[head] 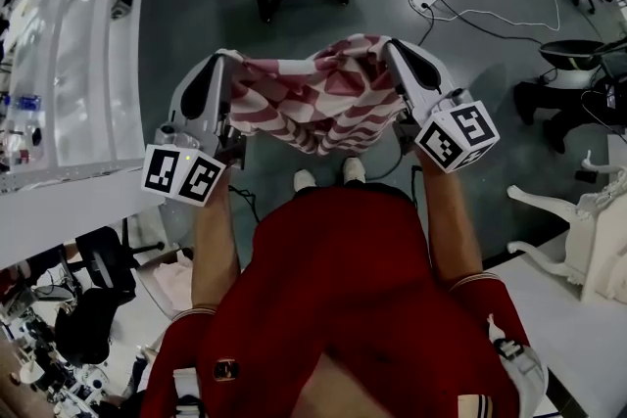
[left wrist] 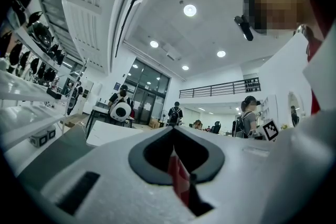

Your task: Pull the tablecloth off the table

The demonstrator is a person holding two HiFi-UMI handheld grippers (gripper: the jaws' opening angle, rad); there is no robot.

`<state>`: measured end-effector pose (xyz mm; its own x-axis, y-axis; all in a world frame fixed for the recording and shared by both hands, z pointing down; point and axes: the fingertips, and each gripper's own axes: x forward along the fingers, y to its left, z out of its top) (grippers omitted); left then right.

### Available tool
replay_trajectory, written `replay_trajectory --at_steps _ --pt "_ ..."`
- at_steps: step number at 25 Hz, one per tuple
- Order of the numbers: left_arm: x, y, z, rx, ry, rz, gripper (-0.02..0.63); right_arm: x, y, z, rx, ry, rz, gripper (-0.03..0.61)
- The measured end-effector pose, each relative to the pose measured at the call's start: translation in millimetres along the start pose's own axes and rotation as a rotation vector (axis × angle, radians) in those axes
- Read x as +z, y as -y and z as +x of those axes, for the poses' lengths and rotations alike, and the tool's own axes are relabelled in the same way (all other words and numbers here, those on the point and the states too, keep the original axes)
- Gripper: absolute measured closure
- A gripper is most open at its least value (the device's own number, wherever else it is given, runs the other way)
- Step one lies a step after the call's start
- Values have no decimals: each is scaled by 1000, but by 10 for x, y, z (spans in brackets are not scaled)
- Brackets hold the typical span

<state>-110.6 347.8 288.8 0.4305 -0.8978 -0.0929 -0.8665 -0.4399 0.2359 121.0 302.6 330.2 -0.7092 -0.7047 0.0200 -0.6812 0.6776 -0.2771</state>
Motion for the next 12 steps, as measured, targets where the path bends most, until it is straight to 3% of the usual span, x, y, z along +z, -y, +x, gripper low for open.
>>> replay_trajectory --at_steps 12 --pt "-25 39 -44 -12 -2 2 604 -38 -19 -55 -8 14 8 563"
